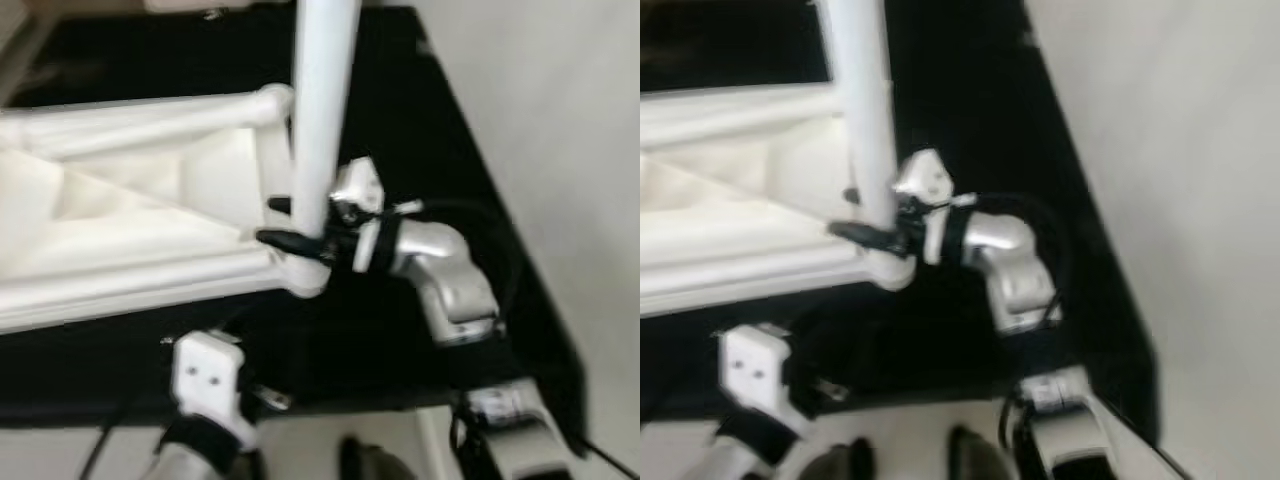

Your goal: Building children table

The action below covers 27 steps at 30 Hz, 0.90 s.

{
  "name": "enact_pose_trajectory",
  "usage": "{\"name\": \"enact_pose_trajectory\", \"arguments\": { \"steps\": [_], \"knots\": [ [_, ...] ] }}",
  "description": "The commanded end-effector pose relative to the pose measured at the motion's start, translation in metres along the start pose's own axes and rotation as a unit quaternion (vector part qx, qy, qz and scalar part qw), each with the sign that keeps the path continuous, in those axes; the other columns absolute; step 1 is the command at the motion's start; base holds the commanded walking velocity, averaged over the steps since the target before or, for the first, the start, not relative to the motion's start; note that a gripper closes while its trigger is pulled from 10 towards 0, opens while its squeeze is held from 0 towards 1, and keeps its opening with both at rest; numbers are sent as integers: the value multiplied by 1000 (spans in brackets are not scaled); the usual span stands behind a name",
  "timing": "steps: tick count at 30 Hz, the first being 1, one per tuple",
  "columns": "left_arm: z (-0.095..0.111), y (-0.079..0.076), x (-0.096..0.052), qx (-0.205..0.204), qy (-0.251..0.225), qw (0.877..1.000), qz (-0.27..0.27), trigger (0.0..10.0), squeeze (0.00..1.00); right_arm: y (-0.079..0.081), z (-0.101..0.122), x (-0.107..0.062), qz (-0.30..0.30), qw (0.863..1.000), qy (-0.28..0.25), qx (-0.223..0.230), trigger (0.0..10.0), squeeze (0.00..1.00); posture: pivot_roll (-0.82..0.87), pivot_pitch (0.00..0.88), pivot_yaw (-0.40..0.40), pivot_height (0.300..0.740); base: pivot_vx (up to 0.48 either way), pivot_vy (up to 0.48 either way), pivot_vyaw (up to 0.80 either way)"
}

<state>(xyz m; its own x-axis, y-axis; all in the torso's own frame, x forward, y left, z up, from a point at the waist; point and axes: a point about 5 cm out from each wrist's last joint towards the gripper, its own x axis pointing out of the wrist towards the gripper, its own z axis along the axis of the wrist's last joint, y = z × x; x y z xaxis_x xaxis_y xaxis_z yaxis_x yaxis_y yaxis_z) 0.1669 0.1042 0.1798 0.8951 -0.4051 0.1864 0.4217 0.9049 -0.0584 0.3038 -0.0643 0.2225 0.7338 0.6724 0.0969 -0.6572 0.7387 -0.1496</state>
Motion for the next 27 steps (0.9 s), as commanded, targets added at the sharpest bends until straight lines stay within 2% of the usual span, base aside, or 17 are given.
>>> {"name": "enact_pose_trajectory", "arguments": {
  "steps": [1,3,7,8,11,12,14,17,19,21,22,23,26,27],
  "knots": [
    [-6,5,-3,2,19,1000,4,10000,0,-13,-50,-21,-87,986,133,50,0,0,14,290,6,740,0,0,0],
    [-7,6,-2,3,20,1000,3,10000,0,-13,-50,-22,-91,986,129,46,0,0,14,290,6,740,0,0,0],
    [-9,10,1,2,18,1000,4,10000,0,-10,-51,-10,-64,990,120,35,235,0,16,275,4,740,0,0,0],
    [-10,11,2,2,18,1000,5,10000,0,-8,-51,-8,-53,991,117,35,10000,0,15,270,5,740,0,0,0],
    [-10,12,3,3,17,1000,7,10000,0,0,-44,-8,-44,992,110,41,10000,0,11,262,6,740,0,0,0],
    [-11,13,4,3,16,1000,7,10000,0,7,-37,-7,-13,994,97,52,10000,1000,5,259,6,740,0,0,0],
    [-12,13,6,2,15,1000,6,10000,0,12,-22,-5,56,995,55,58,10000,1000,1,256,4,740,0,0,0],
    [-12,13,7,1,15,1000,5,10000,0,12,-17,-4,75,994,44,62,10000,1000,0,255,3,740,0,0,0],
    [-13,13,8,-1,13,1000,4,10000,0,8,-5,-4,164,985,16,45,10000,1000,-5,246,-1,740,0,0,0],
    [-14,13,9,-2,12,1000,4,10000,0,2,5,-5,250,968,-1,1,10000,1000,-9,241,-5,740,0,0,0],
    [-14,13,9,-2,12,1000,4,10000,0,2,5,-5,250,968,-1,1,10000,1000,-9,241,-5,740,0,0,0],
    [-15,12,10,-3,12,1000,5,10000,0,-2,7,-7,301,954,0,-20,10000,0,-5,237,-7,740,0,0,0],
    [-15,12,10,-4,11,1000,6,10000,0,-15,14,-3,374,927,10,-29,10000,0,1,236,-6,740,0,0,0],
    [-15,12,10,-4,11,1000,6,10000,0,-15,14,-3,374,927,10,-29,10000,0,1,236,-6,740,0,0,0]
  ]
}}
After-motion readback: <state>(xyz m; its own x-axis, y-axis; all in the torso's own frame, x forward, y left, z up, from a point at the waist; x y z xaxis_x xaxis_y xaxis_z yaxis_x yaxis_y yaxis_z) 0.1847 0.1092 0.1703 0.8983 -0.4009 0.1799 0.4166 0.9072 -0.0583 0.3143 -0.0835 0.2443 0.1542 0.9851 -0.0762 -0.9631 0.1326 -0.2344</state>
